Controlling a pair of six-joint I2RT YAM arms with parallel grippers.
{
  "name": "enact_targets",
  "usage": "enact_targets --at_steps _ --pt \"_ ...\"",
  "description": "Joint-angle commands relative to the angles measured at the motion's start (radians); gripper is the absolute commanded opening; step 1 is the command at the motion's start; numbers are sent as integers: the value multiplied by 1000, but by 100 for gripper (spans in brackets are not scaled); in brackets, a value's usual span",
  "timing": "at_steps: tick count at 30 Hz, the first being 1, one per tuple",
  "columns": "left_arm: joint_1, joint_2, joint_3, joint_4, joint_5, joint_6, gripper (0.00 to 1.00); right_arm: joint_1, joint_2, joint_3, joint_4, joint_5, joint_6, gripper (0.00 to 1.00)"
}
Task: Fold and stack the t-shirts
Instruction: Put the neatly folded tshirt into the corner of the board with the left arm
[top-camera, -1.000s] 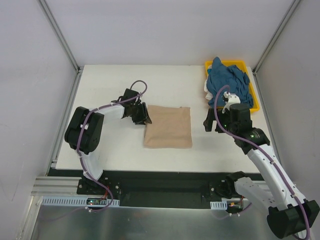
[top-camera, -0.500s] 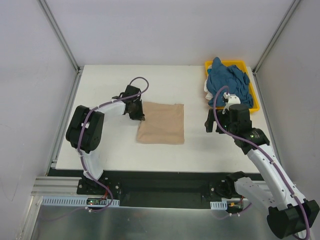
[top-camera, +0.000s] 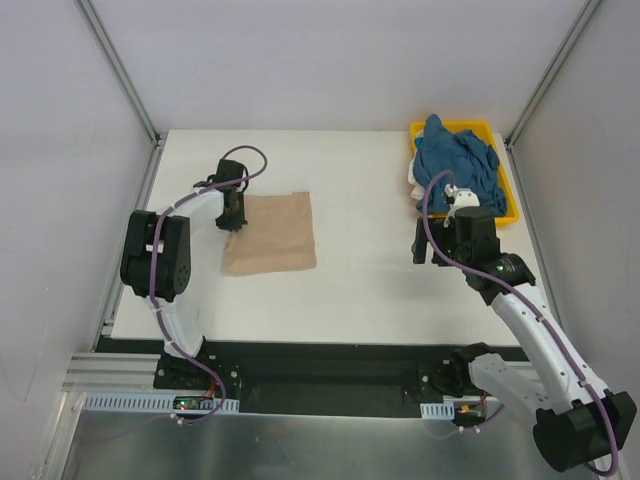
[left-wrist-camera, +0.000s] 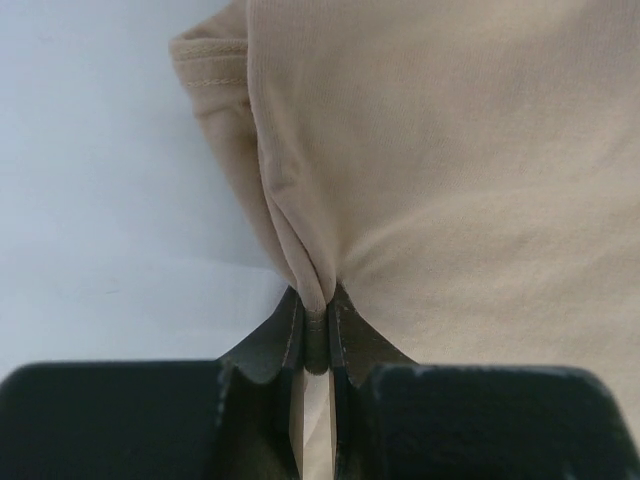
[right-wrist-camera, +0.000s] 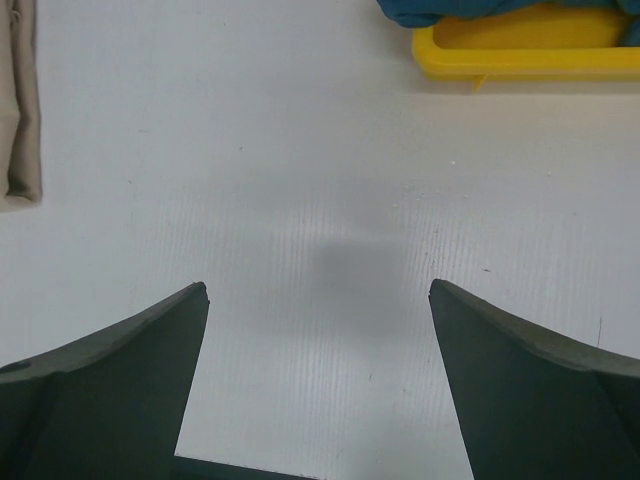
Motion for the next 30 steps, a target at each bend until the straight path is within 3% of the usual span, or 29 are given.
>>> enact_targets --at_steps 1,6,12,17,21,26,30 --pt "70 -6 66 -69 -113 75 0 -7 21 14 0 23 -15 97" --pt "132 73 213 -76 -80 21 0 -10 47 20 2 28 -16 97" --pt "149 292 538 -138 -70 -45 0 -18 50 28 -1 44 -19 97" --pt "169 442 796 -239 -191 -91 0 -21 12 21 9 96 -29 97" --pt "212 557 1000 -265 -193 -91 0 -23 -7 17 23 136 -25 97" --pt "229 621 1114 -264 -293 -40 0 -24 -35 12 35 187 -25 96" --pt "264 659 1186 -259 -268 -5 0 -24 -33 8 39 213 -22 97"
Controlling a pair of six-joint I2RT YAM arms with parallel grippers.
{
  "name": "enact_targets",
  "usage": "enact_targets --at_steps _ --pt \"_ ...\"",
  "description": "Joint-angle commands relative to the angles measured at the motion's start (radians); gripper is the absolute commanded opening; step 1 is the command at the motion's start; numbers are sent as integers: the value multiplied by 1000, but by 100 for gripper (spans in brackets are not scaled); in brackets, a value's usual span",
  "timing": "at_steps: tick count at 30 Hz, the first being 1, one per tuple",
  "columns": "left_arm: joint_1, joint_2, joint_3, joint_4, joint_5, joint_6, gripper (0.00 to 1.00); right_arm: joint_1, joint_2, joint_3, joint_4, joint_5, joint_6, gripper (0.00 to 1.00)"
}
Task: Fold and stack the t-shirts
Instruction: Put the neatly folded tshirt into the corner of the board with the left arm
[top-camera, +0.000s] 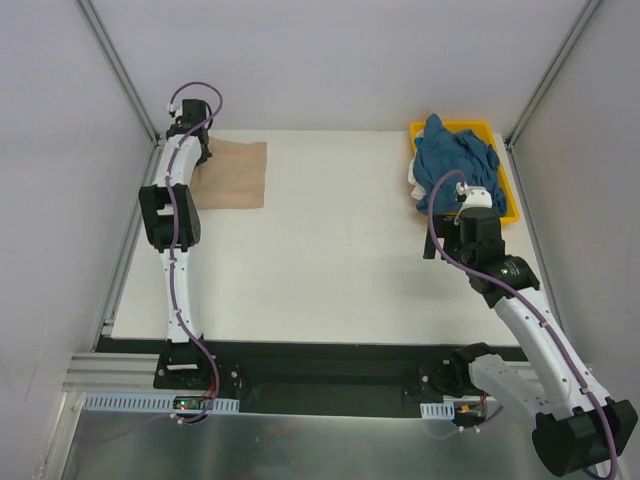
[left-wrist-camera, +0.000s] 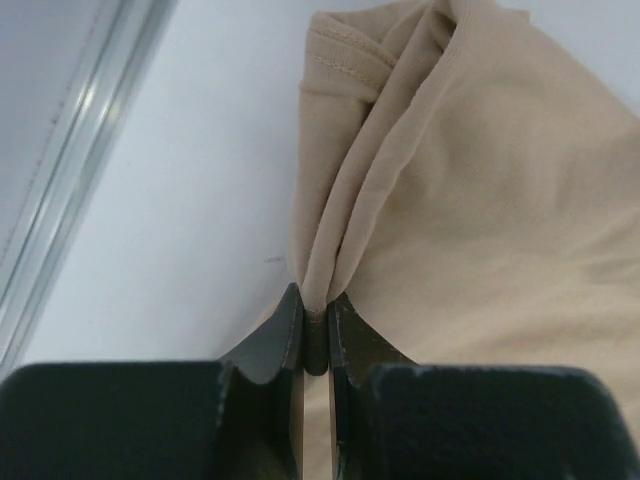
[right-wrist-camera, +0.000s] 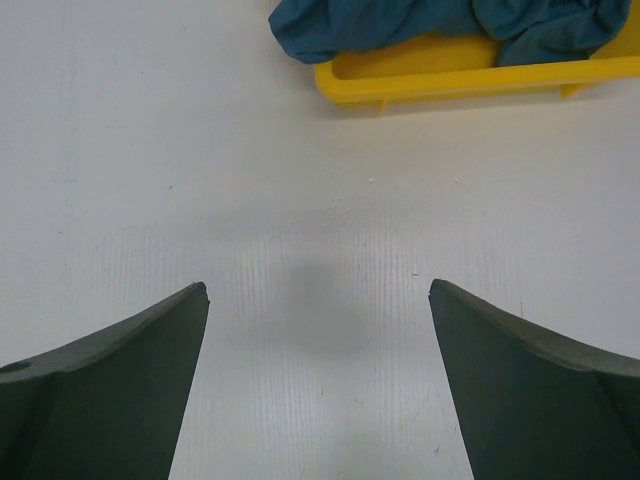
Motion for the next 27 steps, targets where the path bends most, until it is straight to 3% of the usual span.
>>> enact_targets --at_steps 1,13,16,17,20,21,22,23,24,27 --pt "34 24 103 -9 -49 49 0 -6 -5 6 29 70 -5 97" --pt "102 23 141 71 7 84 3 -6 50 15 14 70 -6 97" --pt "102 15 152 80 -16 94 25 -6 52 15 0 70 0 97" --pt "102 4 147 80 -13 94 27 -6 50 15 -2 67 1 97" --pt "102 -45 108 80 36 69 46 -6 42 17 0 53 1 96" --pt "102 -62 94 80 54 51 67 -6 39 17 -2 51 3 97" --pt "100 -77 80 78 85 40 76 -6 35 18 -2 45 3 97" --pt "99 -112 53 80 108 29 93 -6 32 20 -3 44 3 96" --pt "97 -131 37 78 128 9 99 -6 30 21 -5 38 3 97" --pt "79 -215 -62 78 220 -64 99 -6 24 12 20 54 7 97"
